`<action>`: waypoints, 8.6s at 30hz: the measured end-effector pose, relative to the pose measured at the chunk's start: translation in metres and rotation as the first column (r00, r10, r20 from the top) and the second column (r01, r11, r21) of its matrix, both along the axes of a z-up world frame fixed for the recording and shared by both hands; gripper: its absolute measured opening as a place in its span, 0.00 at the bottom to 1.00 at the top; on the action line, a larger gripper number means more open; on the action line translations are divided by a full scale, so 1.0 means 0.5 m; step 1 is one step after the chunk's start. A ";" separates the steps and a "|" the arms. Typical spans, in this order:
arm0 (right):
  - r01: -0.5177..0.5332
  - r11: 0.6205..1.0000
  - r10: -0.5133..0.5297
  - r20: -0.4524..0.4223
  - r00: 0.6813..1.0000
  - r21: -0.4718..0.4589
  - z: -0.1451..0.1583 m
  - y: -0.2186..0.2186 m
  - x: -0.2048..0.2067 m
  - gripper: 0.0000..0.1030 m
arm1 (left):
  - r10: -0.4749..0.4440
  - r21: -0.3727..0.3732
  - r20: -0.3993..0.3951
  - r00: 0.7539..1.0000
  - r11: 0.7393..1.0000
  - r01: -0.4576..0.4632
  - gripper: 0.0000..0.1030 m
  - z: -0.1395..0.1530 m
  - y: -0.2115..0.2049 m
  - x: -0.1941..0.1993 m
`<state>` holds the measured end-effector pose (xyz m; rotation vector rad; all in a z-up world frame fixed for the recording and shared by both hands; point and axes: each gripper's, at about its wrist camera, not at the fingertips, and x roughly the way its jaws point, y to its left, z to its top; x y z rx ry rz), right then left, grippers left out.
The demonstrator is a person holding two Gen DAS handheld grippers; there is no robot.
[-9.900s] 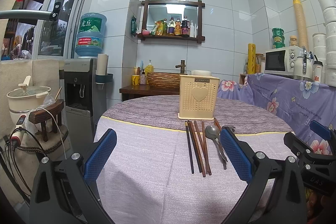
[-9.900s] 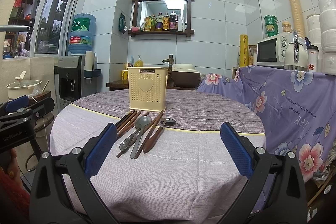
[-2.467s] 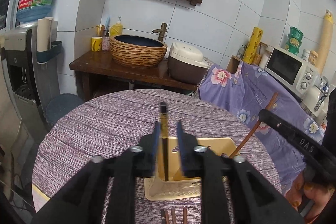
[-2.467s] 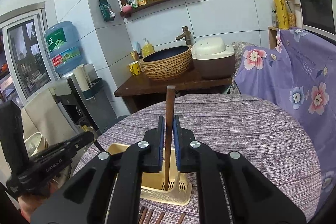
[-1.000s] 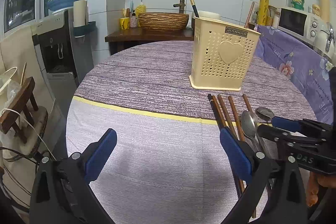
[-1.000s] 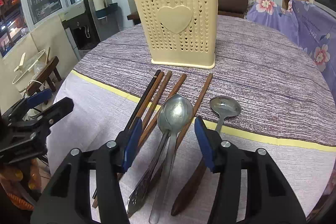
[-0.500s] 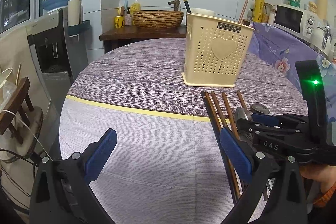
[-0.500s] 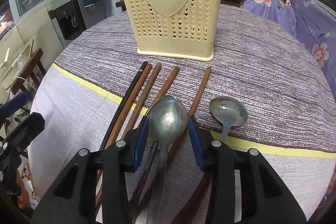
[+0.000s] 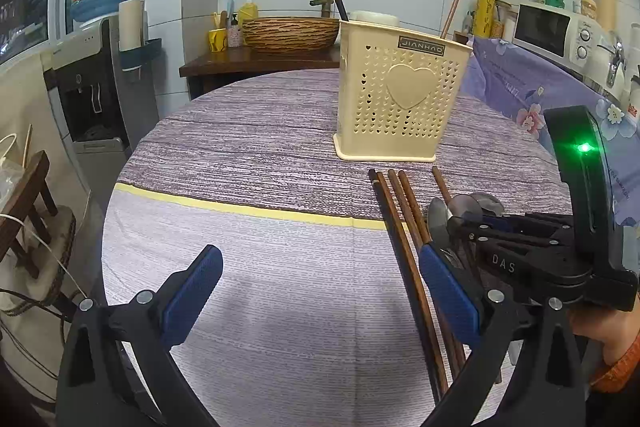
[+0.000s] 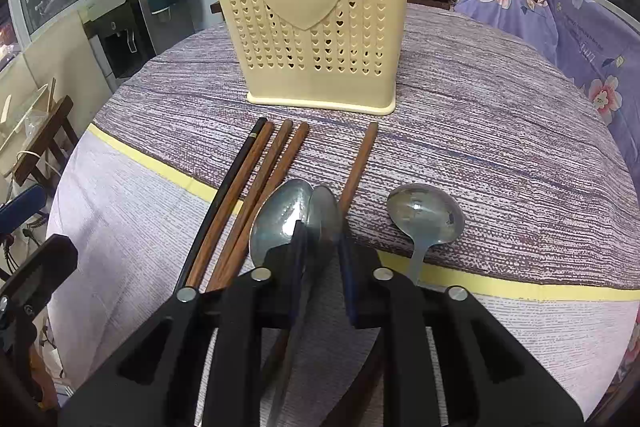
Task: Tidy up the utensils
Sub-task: 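Move the right tool down to the metal spoon beside the chopsticks, then grasp the metal spoon by its handle with the right gripper and lift, then grasp the second black chopstick with the left gripper while the right gripper holds the spoon, then carry the black chopstick and spoon above the holder and lower them in, then open both grippers to release the chopstick and spoon in the holder, then move both tools back down over the remaining utensils on the table, then close the left gripper on a brown chopstick while the right gripper grasps the ladle bowl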
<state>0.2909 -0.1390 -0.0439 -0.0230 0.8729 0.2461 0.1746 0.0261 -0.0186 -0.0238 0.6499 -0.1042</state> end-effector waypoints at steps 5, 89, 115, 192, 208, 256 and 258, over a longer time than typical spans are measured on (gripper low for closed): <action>-0.005 0.999 0.004 0.009 1.000 0.035 0.008 -0.012 -0.008 0.11 | -0.004 0.005 -0.004 1.000 1.000 0.004 0.95 -0.001 -0.003 0.001; 0.110 0.989 -0.116 -0.055 0.992 -0.098 0.005 -0.212 0.007 0.49 | -0.120 0.124 -0.358 0.926 0.977 0.174 0.24 -0.055 -0.094 0.305; 0.093 0.985 -0.101 0.051 0.994 0.144 0.103 -0.251 -0.021 0.36 | -0.139 0.007 -0.166 0.976 0.990 0.142 0.09 0.060 -0.072 0.228; 0.040 0.991 -0.090 0.408 0.909 0.129 0.270 -0.053 0.188 0.49 | -0.038 -0.134 0.166 0.985 0.989 0.060 0.16 0.267 -0.043 0.310; 0.111 0.994 -0.109 0.248 0.963 0.007 0.180 -0.119 0.028 0.65 | -0.049 -0.033 0.030 0.998 0.998 0.050 0.52 0.123 -0.027 0.149; 0.164 0.984 -0.165 -0.017 0.986 -0.063 -0.008 -0.151 -0.069 0.55 | -0.052 0.079 -0.215 0.975 0.994 0.070 0.44 -0.071 -0.081 0.070; 0.176 0.983 -0.178 -0.022 0.984 -0.048 -0.008 -0.167 -0.067 0.55 | -0.046 0.072 -0.220 0.974 0.995 0.063 0.44 -0.070 -0.068 0.075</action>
